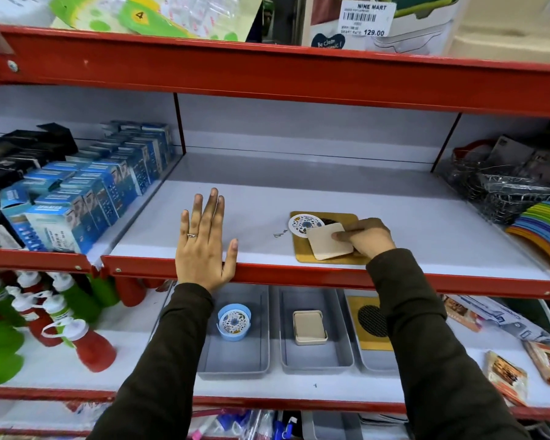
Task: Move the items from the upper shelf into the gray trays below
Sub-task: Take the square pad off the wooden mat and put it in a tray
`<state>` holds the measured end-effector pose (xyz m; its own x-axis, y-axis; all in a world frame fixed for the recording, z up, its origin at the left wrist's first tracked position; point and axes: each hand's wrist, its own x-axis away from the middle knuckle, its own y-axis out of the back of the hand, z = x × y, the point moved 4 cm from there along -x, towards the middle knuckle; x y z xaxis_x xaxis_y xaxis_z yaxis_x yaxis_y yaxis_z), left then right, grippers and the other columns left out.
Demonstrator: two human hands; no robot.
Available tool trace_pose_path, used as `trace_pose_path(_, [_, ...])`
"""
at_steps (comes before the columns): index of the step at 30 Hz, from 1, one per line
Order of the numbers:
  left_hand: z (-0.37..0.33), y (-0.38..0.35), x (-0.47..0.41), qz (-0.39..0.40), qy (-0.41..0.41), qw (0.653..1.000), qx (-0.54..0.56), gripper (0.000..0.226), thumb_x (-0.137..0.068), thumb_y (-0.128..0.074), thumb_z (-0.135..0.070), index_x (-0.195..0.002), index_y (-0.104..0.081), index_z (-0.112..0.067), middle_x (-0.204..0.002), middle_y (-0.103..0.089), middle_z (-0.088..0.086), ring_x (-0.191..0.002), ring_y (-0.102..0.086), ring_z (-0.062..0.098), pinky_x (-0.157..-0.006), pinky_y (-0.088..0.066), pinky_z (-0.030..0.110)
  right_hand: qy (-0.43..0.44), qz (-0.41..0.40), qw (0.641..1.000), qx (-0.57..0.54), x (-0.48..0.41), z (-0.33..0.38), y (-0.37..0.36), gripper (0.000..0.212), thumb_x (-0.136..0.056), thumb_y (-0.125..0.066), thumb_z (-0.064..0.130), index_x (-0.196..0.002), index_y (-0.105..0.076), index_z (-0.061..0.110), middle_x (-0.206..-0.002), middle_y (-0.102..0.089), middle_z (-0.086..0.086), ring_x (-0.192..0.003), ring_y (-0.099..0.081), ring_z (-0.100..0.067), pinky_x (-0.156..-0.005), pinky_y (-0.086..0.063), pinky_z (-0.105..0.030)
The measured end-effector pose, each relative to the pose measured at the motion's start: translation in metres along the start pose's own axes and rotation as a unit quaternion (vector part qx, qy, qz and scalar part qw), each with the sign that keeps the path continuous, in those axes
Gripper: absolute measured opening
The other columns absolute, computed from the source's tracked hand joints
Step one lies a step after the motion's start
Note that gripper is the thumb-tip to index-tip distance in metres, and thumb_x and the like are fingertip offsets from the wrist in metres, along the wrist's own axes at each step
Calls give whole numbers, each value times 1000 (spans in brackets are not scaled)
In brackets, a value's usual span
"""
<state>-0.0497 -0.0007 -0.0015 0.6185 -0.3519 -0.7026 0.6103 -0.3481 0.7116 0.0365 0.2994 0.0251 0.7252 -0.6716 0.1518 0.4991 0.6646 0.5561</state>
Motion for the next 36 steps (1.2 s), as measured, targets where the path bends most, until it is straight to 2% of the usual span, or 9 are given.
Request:
trace_pose_path(2, [-1,1,1,3,-1,1000,0,75,-92,-30,-43,-156,-16,-7,-165,-14,12,-154,-5,26,-126,-6,45,-13,18,989,-145,7,-8,9,28,-76,-81,11,-102,-72,8,-123,-65,-14,-100,-64,-29,-87,-59,-44])
trace_pose_path(4, [-1,2,0,8,2,1000,5,75,-92,-30,-43,-156,-17,-7,-165,-14,13,-154,-6,28,-126,-5,45,-9,49,969,-243,23,-10,18,24,-80,-75,2,-104,-68,4,-111,-67,-16,-84,-67,-20,-67,-62,-32])
trace_pose_path(6, [-2,4,-1,8,4,1000,14,76,-91,-31,-43,-156,-17,-7,-165,-14,12,-154,-8,29,-126,-3,43,-1,80,952,-295,42,-11,26,23,-82,-71,-1,-104,-67,4,-101,-71,-16,-77,-72,-19,-56,-61,-25])
trace_pose_path(12, [-2,4,1,20,11,999,23,76,-92,-28,-44,-157,-14,-8,-166,-11,10,-155,-6,28,-127,-4,42,27,142,913,-382,82,-5,42,23,-82,-68,-2,-104,-72,4,-100,-76,-18,-84,-77,-26,-64,-63,-29])
trace_pose_path(17, [-2,3,1,30,14,999,25,76,-92,-26,-45,-157,-13,-8,-166,-11,11,-155,-4,27,-127,-4,41,93,193,898,-384,118,23,59,33,-77,-71,4,-109,-70,2,-97,-78,-13,-80,-77,-21,-64,-63,-25])
trace_pose_path(23, [-2,4,1,36,17,999,21,76,-92,-25,-45,-157,-13,-7,-166,-10,11,-155,-5,28,-126,-5,42,135,207,898,-364,136,37,69,47,-69,-74,14,-114,-69,4,-106,-76,-15,-88,-76,-25,-72,-63,-29])
trace_pose_path(28, [-2,3,1,30,15,999,18,77,-92,-26,-45,-157,-12,-7,-166,-11,12,-155,-6,28,-126,0,39,81,250,913,-311,135,7,52,36,-67,-76,12,-103,-72,10,-101,-77,-16,-77,-76,-24,-61,-63,-30])
trace_pose_path(32, [-2,1,2,22,14,1000,13,77,-92,-26,-45,-157,-10,-7,-166,-12,12,-154,-6,28,-126,-6,43,7,293,940,-176,126,-48,23,33,-72,-81,10,-104,-74,9,-98,-78,-16,-75,-75,-21,-57,-62,-27])
trace_pose_path(36, [-1,1,1,11,14,1000,9,77,-92,-27,-45,-157,-9,-8,-166,-13,12,-154,-3,26,-126,-6,43,-95,228,966,-80,90,-115,-23,25,-74,-81,5,-98,-74,4,-83,-78,-10,-66,-75,-15,-51,-58,-25])
